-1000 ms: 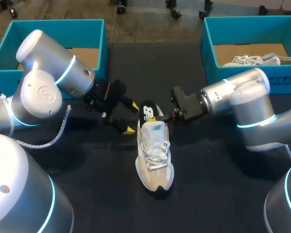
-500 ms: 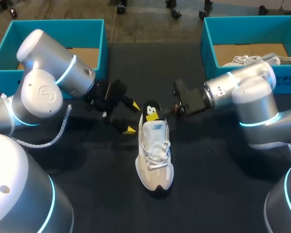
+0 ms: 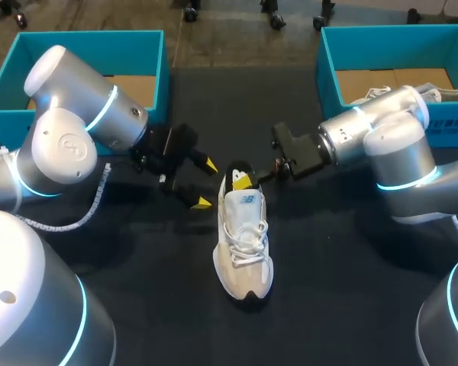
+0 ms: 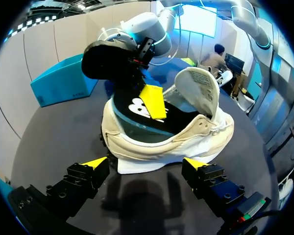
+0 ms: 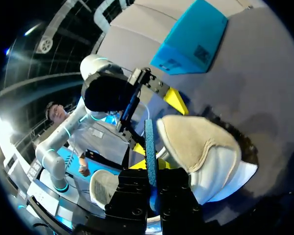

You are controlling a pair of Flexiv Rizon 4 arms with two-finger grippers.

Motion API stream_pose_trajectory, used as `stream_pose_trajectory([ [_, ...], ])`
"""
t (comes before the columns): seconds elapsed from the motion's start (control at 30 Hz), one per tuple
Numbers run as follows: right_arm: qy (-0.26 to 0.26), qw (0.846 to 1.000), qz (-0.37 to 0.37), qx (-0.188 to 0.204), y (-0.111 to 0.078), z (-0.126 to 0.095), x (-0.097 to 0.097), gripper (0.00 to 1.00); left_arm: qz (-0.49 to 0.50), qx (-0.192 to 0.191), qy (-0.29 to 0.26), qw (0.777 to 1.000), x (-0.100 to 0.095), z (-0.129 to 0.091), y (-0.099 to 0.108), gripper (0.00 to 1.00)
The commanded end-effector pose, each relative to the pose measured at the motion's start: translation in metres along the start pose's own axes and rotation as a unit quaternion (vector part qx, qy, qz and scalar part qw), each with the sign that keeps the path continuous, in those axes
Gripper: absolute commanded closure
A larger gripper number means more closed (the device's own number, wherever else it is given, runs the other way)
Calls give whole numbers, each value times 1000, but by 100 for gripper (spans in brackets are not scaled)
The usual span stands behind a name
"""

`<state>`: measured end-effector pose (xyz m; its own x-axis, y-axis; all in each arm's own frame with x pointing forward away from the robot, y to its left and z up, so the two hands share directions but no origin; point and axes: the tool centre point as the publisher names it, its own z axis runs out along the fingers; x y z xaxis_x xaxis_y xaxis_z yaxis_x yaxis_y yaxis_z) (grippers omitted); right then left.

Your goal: Take the shoe out of the shoebox, open the shoe tongue, remove and reinsert the insole, then place the shoe into the shoebox

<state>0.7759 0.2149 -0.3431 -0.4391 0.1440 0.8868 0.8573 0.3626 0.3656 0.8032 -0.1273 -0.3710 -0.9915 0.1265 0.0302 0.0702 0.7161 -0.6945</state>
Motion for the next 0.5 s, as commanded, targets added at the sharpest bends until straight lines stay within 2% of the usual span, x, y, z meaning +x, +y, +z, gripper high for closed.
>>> stream_pose_trajectory([
  [0.03,0,1000,9,-4,-9,11,0,100,1,-3,2,1000,0,0,1,0],
  [0.17,-1,1000,19,-17,-19,16,4,100,1,-4,3,1000,-2,1,2,0],
  [0.43,-13,999,23,-30,-23,12,8,100,5,-4,7,1000,-4,2,0,0],
  [0.5,-18,999,21,-30,-21,10,8,94,6,-4,8,1000,-4,2,0,0],
])
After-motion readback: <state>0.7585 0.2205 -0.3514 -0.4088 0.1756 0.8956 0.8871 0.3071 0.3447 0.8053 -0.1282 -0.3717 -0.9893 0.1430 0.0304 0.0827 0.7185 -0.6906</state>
